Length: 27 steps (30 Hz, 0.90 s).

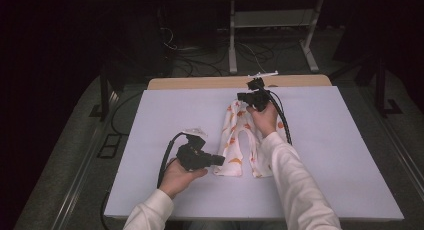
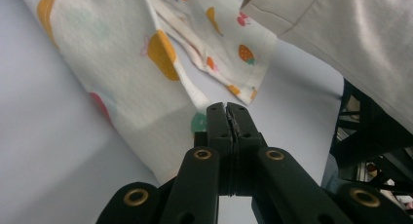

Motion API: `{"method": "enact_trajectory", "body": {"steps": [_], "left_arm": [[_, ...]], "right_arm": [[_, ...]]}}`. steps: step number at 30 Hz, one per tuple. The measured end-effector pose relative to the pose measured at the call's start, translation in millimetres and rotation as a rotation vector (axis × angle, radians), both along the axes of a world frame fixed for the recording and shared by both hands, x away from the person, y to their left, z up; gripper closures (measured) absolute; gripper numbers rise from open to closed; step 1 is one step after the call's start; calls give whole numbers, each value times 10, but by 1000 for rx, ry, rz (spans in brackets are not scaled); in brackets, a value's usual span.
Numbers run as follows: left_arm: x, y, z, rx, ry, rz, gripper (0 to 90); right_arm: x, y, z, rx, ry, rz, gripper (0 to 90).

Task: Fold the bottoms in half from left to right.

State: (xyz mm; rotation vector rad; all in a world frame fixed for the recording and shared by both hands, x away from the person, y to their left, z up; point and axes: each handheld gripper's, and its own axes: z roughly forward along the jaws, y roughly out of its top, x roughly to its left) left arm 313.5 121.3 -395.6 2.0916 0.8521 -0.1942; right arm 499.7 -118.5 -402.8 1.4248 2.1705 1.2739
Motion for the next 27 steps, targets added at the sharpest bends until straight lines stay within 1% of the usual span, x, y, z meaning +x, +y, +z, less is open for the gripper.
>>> {"method": "enact_trajectory", "body": {"steps": [3, 7, 9, 15, 27], "left_arm": [[5, -47, 2, -5, 0, -9, 892], [14, -121, 8, -8, 2, -24, 892], [18, -165, 10, -11, 0, -33, 892], [19, -316, 13, -15, 2, -65, 892], [48, -583, 2, -28, 6, -101, 892]], "right_arm": [[3, -44, 11, -3, -1, -2, 882], [9, -117, 24, 5, 0, -5, 882], [11, -152, 29, 19, 10, -5, 882], [31, -251, 31, 39, 30, 2, 882], [89, -477, 9, 75, 55, 19, 882]]}}
